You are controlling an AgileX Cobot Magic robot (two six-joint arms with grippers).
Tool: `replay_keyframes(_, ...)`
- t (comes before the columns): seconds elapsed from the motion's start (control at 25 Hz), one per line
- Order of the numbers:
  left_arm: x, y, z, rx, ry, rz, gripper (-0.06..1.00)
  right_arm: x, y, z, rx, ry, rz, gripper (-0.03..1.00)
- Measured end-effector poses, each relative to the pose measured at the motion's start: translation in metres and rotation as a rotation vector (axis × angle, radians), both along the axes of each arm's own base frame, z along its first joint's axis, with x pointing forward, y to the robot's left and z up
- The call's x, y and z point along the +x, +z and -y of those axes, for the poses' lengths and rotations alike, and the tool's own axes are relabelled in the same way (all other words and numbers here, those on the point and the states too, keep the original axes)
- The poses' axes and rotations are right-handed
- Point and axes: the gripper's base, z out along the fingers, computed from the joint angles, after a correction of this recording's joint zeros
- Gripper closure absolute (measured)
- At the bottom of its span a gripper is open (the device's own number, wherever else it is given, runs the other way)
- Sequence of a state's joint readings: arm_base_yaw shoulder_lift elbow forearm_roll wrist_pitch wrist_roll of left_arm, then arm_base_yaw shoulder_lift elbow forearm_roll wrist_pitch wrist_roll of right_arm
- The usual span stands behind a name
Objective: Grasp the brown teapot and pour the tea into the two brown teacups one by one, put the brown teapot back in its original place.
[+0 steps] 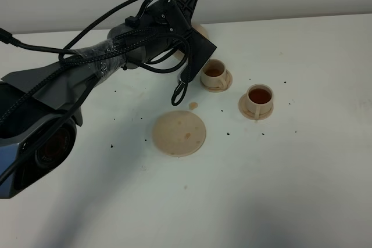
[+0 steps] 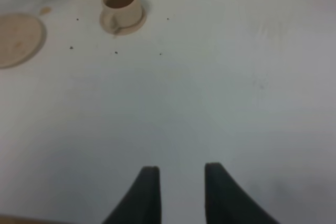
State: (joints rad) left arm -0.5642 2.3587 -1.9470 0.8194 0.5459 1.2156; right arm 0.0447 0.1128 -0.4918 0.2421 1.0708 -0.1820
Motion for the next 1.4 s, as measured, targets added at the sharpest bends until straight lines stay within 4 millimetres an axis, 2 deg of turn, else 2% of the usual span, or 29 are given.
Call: replay_keyframes(1.4, 0.0024, 0.0028, 0.0072, 0.034, -0.129, 0.039, 0.79, 0.0000, 0.0000, 0.0000, 0.000, 0.000, 0.000, 0.73)
